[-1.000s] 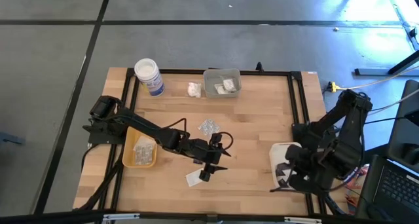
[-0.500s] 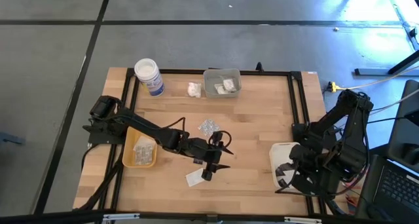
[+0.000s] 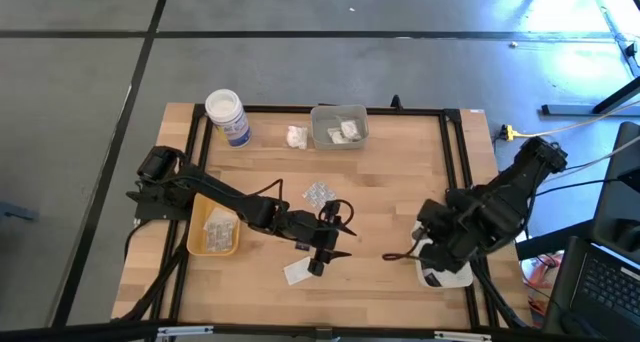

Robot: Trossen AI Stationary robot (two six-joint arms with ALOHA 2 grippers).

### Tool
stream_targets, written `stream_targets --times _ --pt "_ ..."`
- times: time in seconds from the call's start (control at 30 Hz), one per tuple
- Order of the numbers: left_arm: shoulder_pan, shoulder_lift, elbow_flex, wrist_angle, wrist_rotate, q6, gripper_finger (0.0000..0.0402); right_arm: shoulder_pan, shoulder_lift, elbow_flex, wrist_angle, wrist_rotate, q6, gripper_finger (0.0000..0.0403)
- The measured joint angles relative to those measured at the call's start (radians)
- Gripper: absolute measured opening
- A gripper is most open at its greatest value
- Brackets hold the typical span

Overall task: Pick & Place Travel size toiletries
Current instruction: Put the blue shaving cream into the white bin

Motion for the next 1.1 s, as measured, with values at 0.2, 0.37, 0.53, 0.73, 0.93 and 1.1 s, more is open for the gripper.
stream_targets --times 0.2,0.37,0.53,0.73,0.93,1.1 --pt "0.000 0.000 0.000 0.000 0.000 -0.008 0.0234 -0.083 0.000 0.000 0.000 0.041 -0.112 0.0000" --pt "-0.001 0.000 0.000 0.000 0.000 -0.007 0.0234 -0.133 0.000 0.000 0.000 0.086 -0.188 0.0000" --pt "-0.001 0.000 0.000 -0.016 0.000 -0.008 0.0234 -0.165 0.000 0.000 0.000 0.095 -0.272 0.0000" --pt "-0.001 0.000 0.000 -0.015 -0.003 -0.010 0.0235 -0.231 0.000 0.000 0.000 0.142 -0.329 0.0000" --pt "-0.003 0.001 0.000 -0.021 -0.001 -0.027 0.0233 -0.291 0.000 0.000 0.000 0.088 -0.371 0.0000" --pt "-0.003 0.001 0.000 -0.046 -0.002 -0.027 0.0232 -0.293 0.000 0.000 0.000 0.037 -0.369 0.0000"
